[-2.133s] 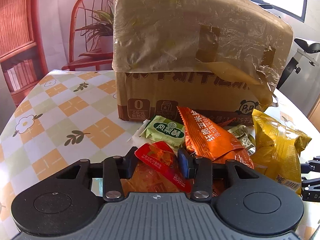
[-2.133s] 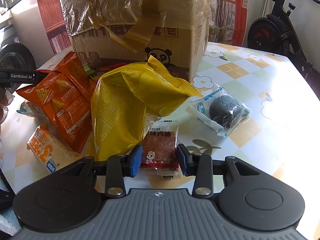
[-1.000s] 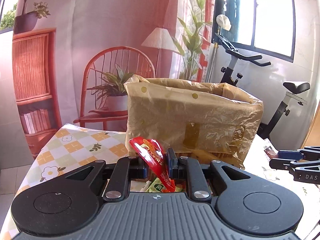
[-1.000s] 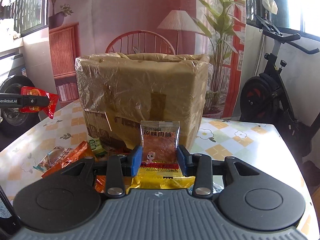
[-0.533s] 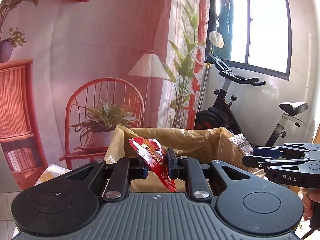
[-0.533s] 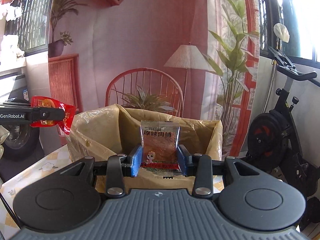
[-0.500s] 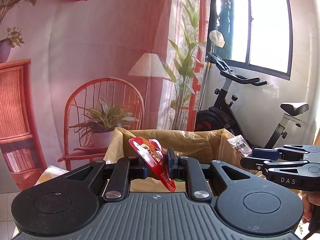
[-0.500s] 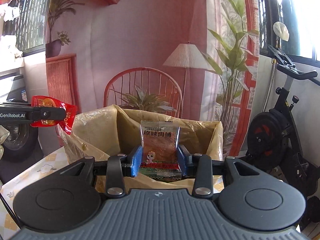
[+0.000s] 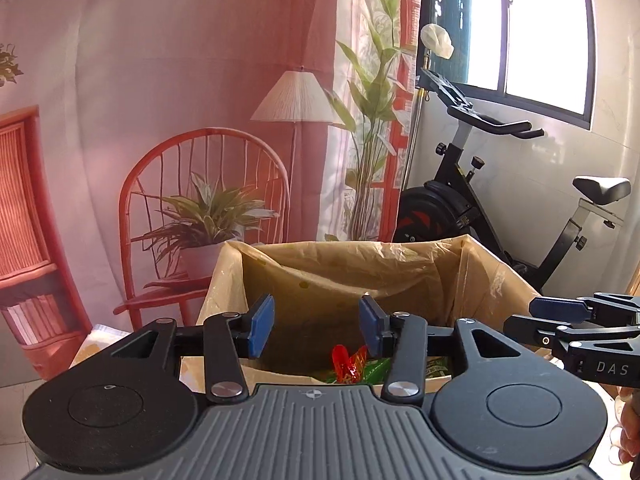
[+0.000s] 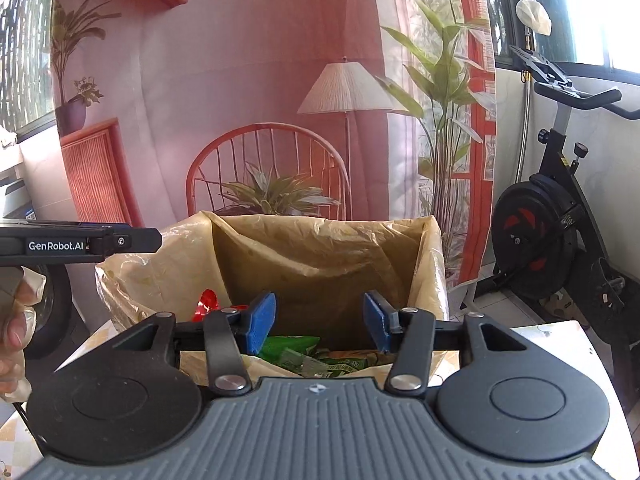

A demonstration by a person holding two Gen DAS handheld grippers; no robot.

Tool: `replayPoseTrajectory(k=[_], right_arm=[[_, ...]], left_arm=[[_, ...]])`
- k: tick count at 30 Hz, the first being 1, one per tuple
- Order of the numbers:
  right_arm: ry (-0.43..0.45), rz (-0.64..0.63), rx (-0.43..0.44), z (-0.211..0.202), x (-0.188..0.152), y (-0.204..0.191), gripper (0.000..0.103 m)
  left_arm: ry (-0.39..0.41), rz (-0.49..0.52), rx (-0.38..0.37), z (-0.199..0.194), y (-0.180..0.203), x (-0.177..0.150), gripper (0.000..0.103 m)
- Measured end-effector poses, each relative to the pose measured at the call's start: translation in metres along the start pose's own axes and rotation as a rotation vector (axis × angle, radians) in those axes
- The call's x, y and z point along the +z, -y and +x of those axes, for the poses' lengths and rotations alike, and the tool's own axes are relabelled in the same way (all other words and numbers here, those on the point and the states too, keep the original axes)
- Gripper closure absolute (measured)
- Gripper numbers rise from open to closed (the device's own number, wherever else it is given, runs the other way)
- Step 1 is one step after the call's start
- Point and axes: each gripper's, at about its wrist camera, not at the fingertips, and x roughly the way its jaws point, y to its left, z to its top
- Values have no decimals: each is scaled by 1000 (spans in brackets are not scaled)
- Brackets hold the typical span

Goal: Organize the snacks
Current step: 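Grasp the orange snack bag with the left tool while the right grasps the yellow bag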

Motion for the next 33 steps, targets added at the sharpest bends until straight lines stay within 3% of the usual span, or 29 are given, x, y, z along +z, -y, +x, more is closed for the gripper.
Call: replayPoseTrajectory(k=[4, 9, 13, 23, 27, 33], right_arm=[[28, 28, 44, -24, -10, 3, 50], [63, 65, 97, -51, -30, 3, 32], [54, 64, 106, -63, -53, -5, 31], [-106, 43, 78, -47, -108, -9, 30], [-152, 39, 51, -42, -123, -6, 17], [-248, 31, 3, -29, -145, 1, 17]], left_arm=[[-13, -29, -12, -28, -17, -17, 54], [-27, -50, -40, -58, -29, -46, 50], [-61, -55, -45, -72, -32, -78, 50], [-155, -134, 1, -80, -44, -142, 50], [-196, -182, 10, -73, -49, -155, 50], [-227, -192, -23, -69, -38, -167, 50]])
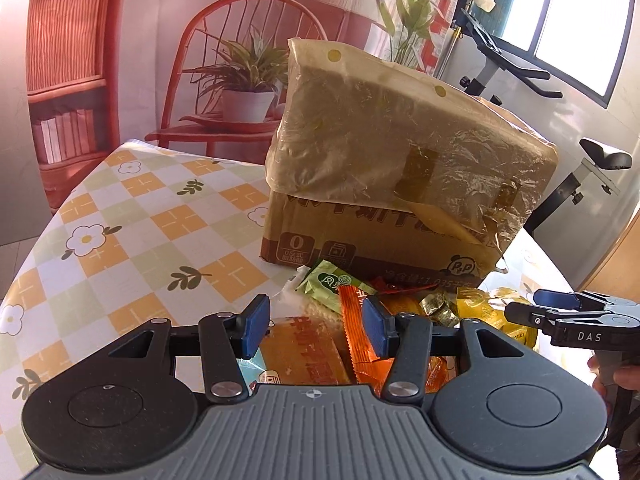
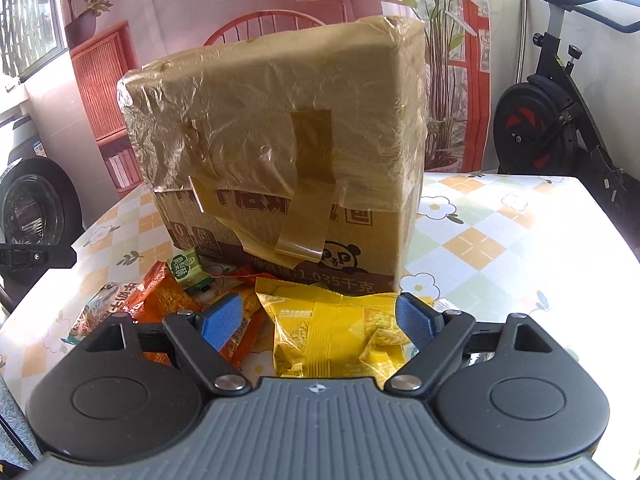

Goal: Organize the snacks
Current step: 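Grasp the orange snack bag with the left tool while the right grasps the yellow bag, then lift the orange and yellow bags up toward the box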

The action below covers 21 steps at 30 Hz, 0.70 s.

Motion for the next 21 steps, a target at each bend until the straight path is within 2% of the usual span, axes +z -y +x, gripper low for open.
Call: replayPoseTrajectory(k=[4, 7, 11, 21], right_arm=[[-36, 2, -36, 8, -7, 4, 13], [-65, 5, -44, 14, -12, 7, 12], [-98, 0, -43, 21, -20, 7, 12], [-101, -51, -18, 27, -27, -1, 22]], left_arm=[[-20, 11, -40, 7, 12, -6, 49], [-47, 31, -71, 17, 22, -10, 42], [-98, 54, -77, 37, 34, -20, 40], [-136, 49, -99, 60, 45, -32, 29]])
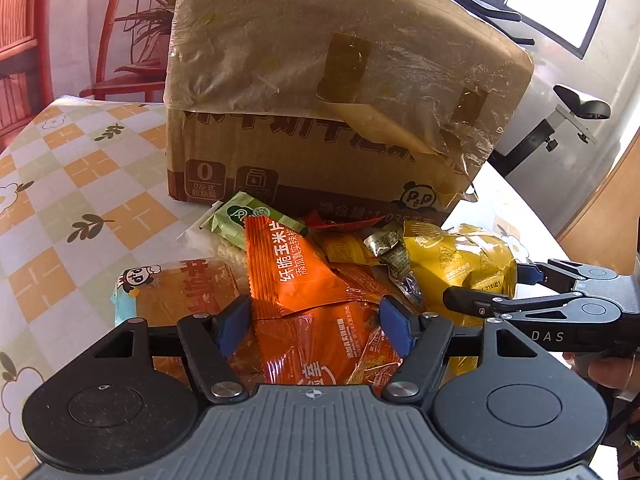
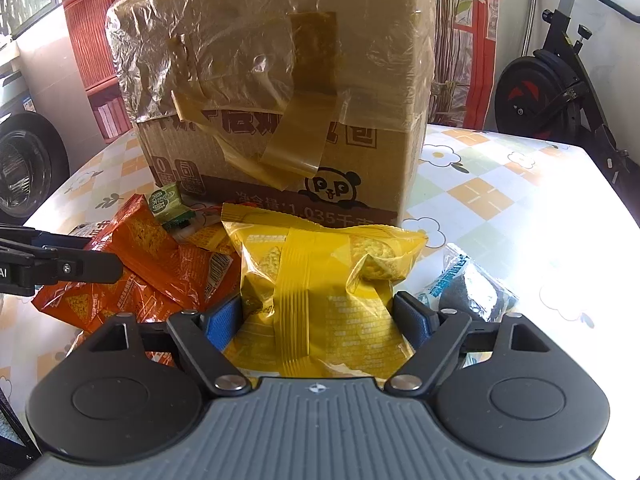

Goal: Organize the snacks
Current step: 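Lift the orange and yellow bags up toward the box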

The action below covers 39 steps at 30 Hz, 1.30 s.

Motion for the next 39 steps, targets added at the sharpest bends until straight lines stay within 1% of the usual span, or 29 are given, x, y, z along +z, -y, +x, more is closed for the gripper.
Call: replayPoseTrajectory(k=[3, 7, 8, 10, 11, 14, 17, 24, 32, 36, 39], right_arm=[[3, -14, 12, 0, 0, -4, 24], [6, -24, 22, 1, -1, -7, 25], [6, -23, 26, 1, -1, -7, 25], [5, -22, 30, 1, 0, -8, 26], [5, -22, 33, 0, 0, -8, 27], [10, -17, 39, -3, -1, -8, 28], [26, -7, 43, -7, 1, -6, 28], [53, -14, 73, -21, 5, -12, 29], [55, -24, 124, -32, 1, -26, 29], [96, -23, 160, -46, 9, -35, 29], [152, -27, 190, -64, 21, -41, 29]], left_arm=[[0, 7, -6, 5, 2, -2, 27], [-24, 27, -13, 14, 8, -3, 28], [-36, 20, -17, 17, 9, -4, 30], [-27, 6, -23, 15, 8, -6, 41], [-21, 6, -29, 13, 7, -6, 49], [-1, 32, -21, 5, 9, -5, 57], [31, 37, -16, -8, 8, -3, 60], [109, 24, -10, -46, 5, 0, 62], [194, -13, 59, -87, -9, 0, 62], [256, -27, 80, -109, -14, 8, 62], [319, -24, 91, -128, -13, 19, 62]])
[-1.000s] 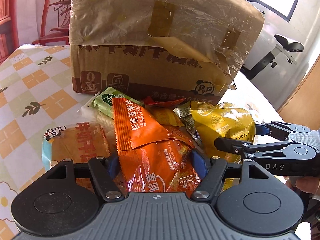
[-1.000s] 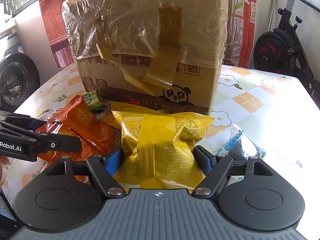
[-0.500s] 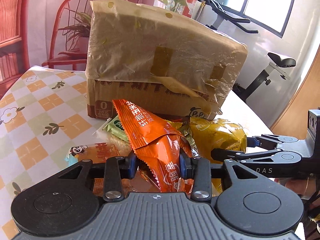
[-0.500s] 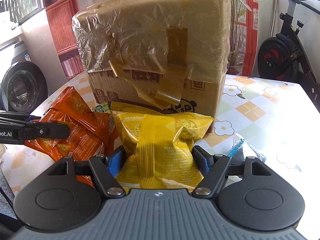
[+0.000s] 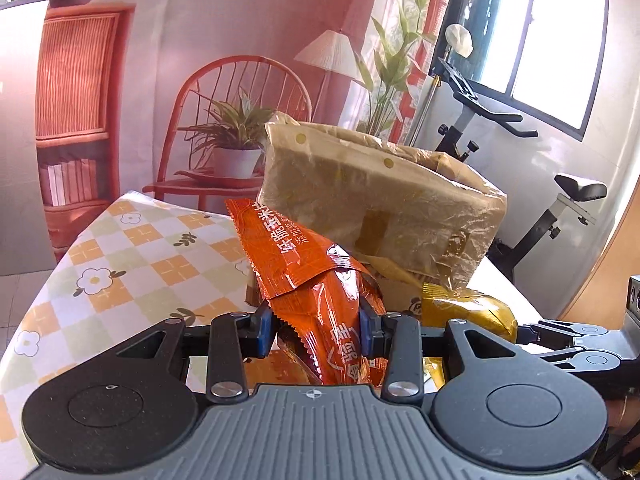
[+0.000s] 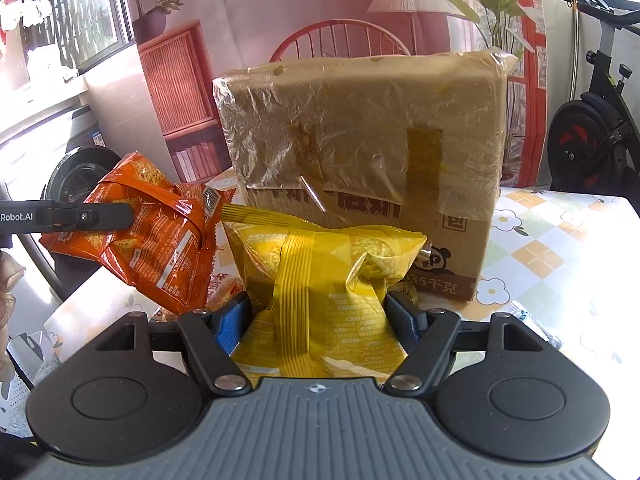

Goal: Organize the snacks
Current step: 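Lift the orange and yellow bags up toward the box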

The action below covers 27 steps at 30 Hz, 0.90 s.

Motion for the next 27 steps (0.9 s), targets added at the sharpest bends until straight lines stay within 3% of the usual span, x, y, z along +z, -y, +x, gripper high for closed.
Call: replayPoseTrajectory(k=[9, 17, 22, 27], right_arm=[[222, -88, 17, -39, 74, -19, 29], [355, -164, -81, -24, 141, -4, 29], [388, -132, -167, 3, 171, 15, 29], [361, -98, -231, 38, 186, 34, 29]], left_arm=[[190, 70, 26, -26, 12, 62, 62], [302, 135, 38, -8, 40, 118, 62], [297, 191, 51, 32, 61, 152, 62], [238, 235, 73, 82, 72, 170, 61]])
